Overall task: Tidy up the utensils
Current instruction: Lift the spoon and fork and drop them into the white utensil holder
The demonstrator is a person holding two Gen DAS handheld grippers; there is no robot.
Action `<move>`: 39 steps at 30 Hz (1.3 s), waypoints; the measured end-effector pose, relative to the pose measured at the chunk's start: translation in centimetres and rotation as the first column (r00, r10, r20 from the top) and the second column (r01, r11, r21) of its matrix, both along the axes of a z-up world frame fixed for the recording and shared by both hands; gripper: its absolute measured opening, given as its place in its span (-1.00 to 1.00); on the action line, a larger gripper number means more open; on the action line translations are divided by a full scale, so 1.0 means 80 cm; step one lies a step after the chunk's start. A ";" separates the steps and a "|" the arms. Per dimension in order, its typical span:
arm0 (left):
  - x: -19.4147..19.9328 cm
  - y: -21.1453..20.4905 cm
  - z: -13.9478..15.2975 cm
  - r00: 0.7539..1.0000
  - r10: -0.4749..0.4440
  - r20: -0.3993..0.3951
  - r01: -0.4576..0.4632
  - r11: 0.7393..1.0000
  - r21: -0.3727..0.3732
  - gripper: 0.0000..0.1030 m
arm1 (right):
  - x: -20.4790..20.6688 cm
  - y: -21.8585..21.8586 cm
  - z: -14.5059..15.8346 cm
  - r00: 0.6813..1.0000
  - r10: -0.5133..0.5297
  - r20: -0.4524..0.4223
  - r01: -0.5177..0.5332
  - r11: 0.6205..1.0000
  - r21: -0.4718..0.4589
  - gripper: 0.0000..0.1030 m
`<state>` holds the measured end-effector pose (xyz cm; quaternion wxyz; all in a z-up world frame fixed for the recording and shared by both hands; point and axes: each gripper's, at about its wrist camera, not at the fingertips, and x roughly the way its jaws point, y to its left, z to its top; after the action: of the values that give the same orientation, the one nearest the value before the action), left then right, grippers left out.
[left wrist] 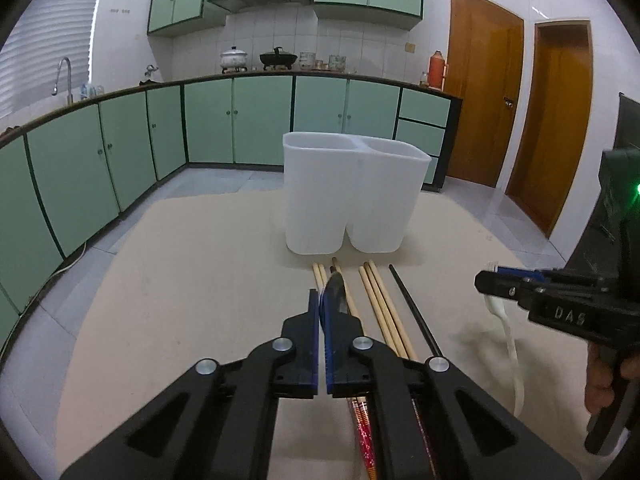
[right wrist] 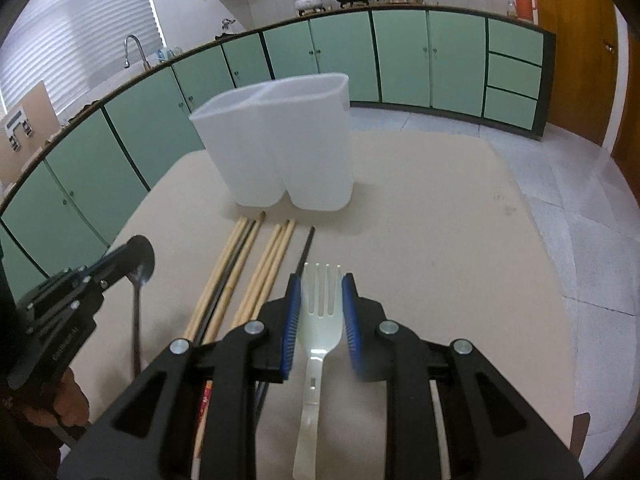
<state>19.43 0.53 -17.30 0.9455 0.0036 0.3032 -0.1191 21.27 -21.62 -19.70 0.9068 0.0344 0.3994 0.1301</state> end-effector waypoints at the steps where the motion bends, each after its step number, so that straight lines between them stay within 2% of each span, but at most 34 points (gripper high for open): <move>1: 0.001 0.000 -0.002 1.000 0.001 -0.005 -0.001 1.000 -0.001 -0.96 | -0.001 0.001 0.000 1.000 0.002 0.004 -0.002 1.000 -0.010 -0.61; 9: 0.003 0.014 -0.004 0.999 0.034 -0.026 -0.035 0.999 -0.029 -0.96 | -0.006 0.005 -0.003 1.000 -0.003 -0.005 0.003 1.000 -0.018 -0.61; 13: 0.002 0.015 0.018 0.998 0.052 0.035 -0.051 0.998 -0.028 -0.96 | -0.002 0.008 0.013 0.999 0.002 0.034 -0.001 1.000 -0.018 -0.61; 23: 0.014 0.026 0.097 0.978 0.065 0.200 -0.033 0.987 -0.159 -0.96 | 0.017 -0.009 0.091 0.983 0.020 0.185 -0.039 0.994 0.099 -0.61; 28: 0.047 0.033 0.137 0.959 0.081 0.272 -0.015 0.971 -0.237 -0.96 | 0.039 -0.023 0.135 0.969 0.029 0.246 -0.069 0.986 0.153 -0.61; 31: 0.075 0.033 0.157 0.939 0.099 0.329 -0.017 0.970 -0.243 -0.96 | 0.060 -0.033 0.165 0.959 0.028 0.283 -0.082 0.980 0.181 -0.61; 34: 0.108 0.027 0.174 0.920 0.117 0.374 -0.021 0.968 -0.250 -0.96 | 0.084 -0.039 0.189 0.945 0.016 0.327 -0.074 0.983 0.167 -0.61; 39: 0.160 0.012 0.180 0.900 0.144 0.411 -0.043 0.968 -0.246 -0.96 | 0.136 -0.037 0.205 0.930 -0.006 0.369 -0.053 0.987 0.149 -0.61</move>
<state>32.19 1.49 -2.89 0.9873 -0.0951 0.0732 -0.1042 32.12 -24.55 -3.29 0.9584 0.0757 0.2114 0.1763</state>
